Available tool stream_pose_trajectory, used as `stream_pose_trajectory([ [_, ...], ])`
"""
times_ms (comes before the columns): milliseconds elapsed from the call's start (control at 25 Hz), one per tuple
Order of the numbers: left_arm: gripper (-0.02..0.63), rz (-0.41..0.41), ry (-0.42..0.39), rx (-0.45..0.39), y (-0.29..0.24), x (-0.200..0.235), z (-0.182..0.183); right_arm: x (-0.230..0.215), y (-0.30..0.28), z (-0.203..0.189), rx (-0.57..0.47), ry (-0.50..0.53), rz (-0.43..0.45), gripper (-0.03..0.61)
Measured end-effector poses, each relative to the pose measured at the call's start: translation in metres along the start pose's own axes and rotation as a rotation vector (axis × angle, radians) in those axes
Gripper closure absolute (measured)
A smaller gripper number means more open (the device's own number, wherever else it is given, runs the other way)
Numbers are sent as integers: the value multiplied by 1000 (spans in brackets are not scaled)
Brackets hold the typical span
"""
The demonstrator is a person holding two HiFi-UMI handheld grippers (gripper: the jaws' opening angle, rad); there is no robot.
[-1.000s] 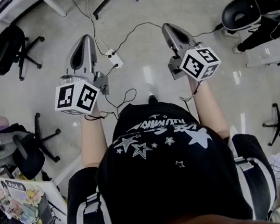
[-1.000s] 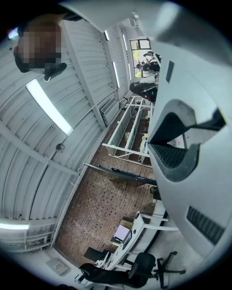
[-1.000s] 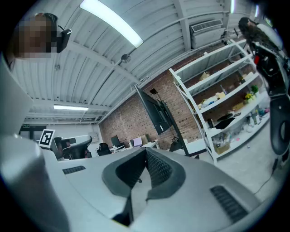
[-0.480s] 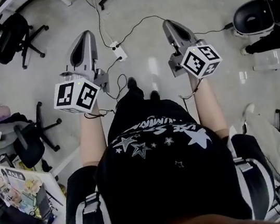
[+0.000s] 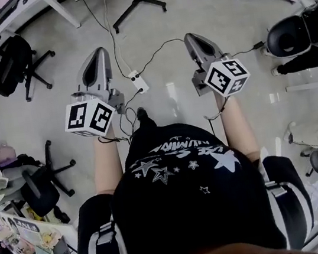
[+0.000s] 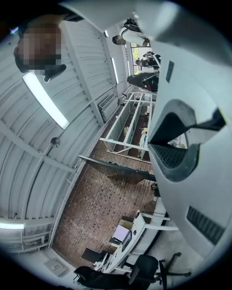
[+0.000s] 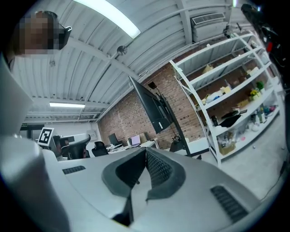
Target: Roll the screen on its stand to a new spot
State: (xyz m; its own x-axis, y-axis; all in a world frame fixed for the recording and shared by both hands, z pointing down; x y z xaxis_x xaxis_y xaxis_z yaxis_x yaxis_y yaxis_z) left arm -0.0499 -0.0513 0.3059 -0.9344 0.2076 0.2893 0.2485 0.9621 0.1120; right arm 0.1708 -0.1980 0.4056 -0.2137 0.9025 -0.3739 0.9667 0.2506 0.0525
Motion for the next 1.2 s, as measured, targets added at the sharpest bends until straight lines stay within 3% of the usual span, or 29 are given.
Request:
stream_pose_trajectory([
  [320, 603, -42, 24, 9, -62, 76, 21, -16, -97, 32, -45, 46, -79, 572],
  [680, 603, -72, 50, 18, -108, 151, 39, -22, -192, 34, -89, 46, -129, 572],
  [920, 603, -41, 65, 19, -140, 170, 37, -42, -233, 51, -33, 126, -123, 569],
  [1200, 601, -2, 35, 21, -192, 164, 36, -79, -285, 79, -1, 166, -48, 469],
])
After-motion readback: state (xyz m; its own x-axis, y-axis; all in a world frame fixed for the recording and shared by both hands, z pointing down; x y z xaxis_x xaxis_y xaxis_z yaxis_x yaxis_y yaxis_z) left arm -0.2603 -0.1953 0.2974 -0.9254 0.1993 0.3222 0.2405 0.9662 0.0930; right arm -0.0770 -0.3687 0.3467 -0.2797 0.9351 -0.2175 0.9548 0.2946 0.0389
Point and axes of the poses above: the fingertips, and each gripper's own axes: y backward along the fingers, x to its left, z out of its top, the point moved 3 cm from there along y, backward along the fingers, and after that the axes turned 15 degrees about z, right-handed, at the moved point
